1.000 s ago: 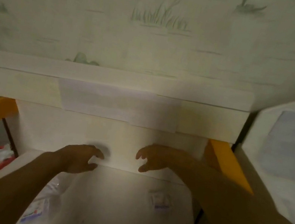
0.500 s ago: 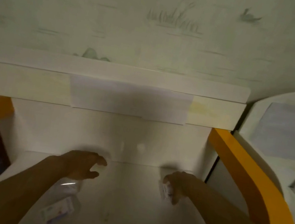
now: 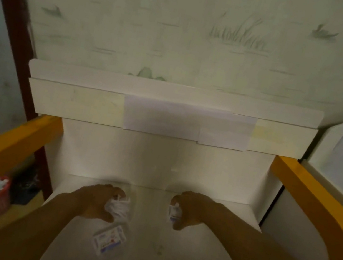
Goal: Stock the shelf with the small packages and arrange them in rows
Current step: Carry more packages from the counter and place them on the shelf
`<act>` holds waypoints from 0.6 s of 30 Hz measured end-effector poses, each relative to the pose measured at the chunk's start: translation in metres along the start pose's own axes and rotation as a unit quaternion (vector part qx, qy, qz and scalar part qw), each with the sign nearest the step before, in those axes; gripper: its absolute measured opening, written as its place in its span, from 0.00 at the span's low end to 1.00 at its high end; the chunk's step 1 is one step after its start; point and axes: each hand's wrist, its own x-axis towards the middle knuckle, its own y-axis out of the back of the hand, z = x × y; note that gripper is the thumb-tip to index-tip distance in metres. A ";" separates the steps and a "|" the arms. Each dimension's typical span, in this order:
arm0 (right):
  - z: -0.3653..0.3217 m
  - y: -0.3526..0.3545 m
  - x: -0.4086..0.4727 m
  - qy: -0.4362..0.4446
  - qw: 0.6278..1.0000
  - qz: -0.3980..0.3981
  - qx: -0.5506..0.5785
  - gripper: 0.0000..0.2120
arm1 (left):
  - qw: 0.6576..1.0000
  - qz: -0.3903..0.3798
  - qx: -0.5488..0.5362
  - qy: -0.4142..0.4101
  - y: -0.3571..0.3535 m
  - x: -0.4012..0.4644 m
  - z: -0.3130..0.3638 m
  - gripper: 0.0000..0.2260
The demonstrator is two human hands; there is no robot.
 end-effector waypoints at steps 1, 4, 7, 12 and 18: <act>-0.004 0.003 -0.002 0.007 1.000 0.004 -0.002 0.38 | 1.000 0.008 -0.003 -0.010 0.000 0.001 0.001 0.34; -0.005 0.013 -0.012 0.008 1.000 0.005 -0.001 0.38 | 0.999 0.023 -0.019 -0.034 0.009 0.004 0.007 0.34; 0.007 0.028 -0.031 -0.011 1.000 0.021 -0.003 0.38 | 0.996 0.062 -0.034 -0.054 0.030 0.013 0.018 0.34; 0.044 0.069 -0.068 -0.063 0.995 0.082 -0.005 0.38 | 0.984 0.121 -0.038 -0.123 0.082 0.028 0.067 0.30; 0.091 0.120 -0.122 -0.108 0.978 0.174 0.034 0.37 | 0.955 0.176 -0.021 -0.237 0.134 0.046 0.162 0.31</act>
